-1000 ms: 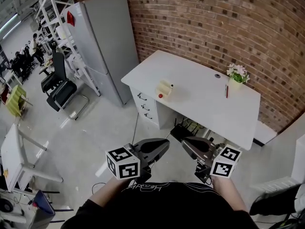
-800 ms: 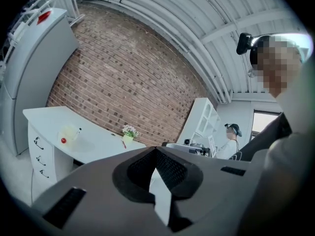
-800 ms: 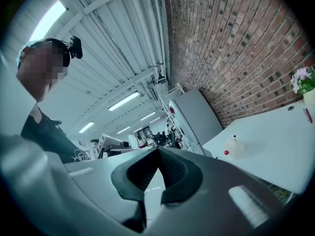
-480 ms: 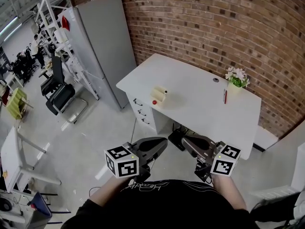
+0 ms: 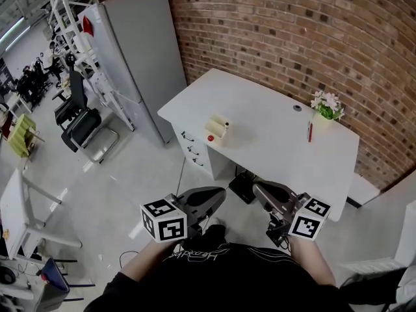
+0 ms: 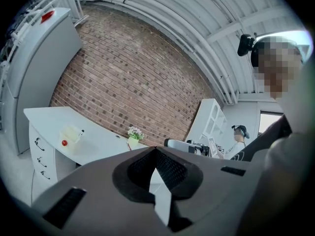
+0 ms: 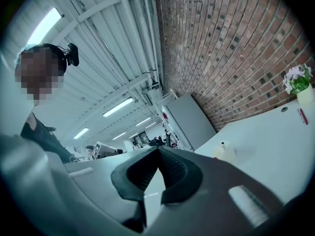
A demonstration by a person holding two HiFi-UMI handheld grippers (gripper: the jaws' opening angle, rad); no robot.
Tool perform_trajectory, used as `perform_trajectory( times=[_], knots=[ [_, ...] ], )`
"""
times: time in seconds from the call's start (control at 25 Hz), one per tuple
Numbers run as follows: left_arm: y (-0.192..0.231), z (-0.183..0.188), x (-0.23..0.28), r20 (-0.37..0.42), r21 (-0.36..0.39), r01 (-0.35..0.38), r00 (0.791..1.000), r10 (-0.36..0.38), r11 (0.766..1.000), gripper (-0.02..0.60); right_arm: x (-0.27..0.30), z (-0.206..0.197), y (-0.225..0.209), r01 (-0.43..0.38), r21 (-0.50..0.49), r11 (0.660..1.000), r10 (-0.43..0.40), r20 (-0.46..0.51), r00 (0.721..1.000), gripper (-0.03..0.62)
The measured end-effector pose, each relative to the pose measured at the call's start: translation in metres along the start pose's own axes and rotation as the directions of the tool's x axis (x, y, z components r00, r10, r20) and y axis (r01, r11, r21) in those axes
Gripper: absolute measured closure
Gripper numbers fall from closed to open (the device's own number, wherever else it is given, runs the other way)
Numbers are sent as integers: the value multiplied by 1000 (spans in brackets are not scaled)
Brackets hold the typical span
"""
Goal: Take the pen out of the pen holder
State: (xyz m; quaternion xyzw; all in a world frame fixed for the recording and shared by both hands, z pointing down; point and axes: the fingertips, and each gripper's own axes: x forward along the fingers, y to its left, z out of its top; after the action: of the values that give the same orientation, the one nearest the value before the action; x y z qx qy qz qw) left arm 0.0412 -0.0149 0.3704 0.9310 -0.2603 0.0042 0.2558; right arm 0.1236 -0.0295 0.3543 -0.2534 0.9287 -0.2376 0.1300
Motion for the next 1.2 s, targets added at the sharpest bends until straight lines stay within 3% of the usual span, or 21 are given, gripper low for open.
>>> perform_trajectory(
  times=[0.52,1.2],
  knots=[
    [80,21,26,-24,-98,5,1000,-8,995,578,55,3,-59,44,52,998,-42,-28,999,591],
    [208,50,73,-139,-157,0,990,-23,988,578,133,-5,-193,222,118,968,-212,-97,973,591]
  ],
)
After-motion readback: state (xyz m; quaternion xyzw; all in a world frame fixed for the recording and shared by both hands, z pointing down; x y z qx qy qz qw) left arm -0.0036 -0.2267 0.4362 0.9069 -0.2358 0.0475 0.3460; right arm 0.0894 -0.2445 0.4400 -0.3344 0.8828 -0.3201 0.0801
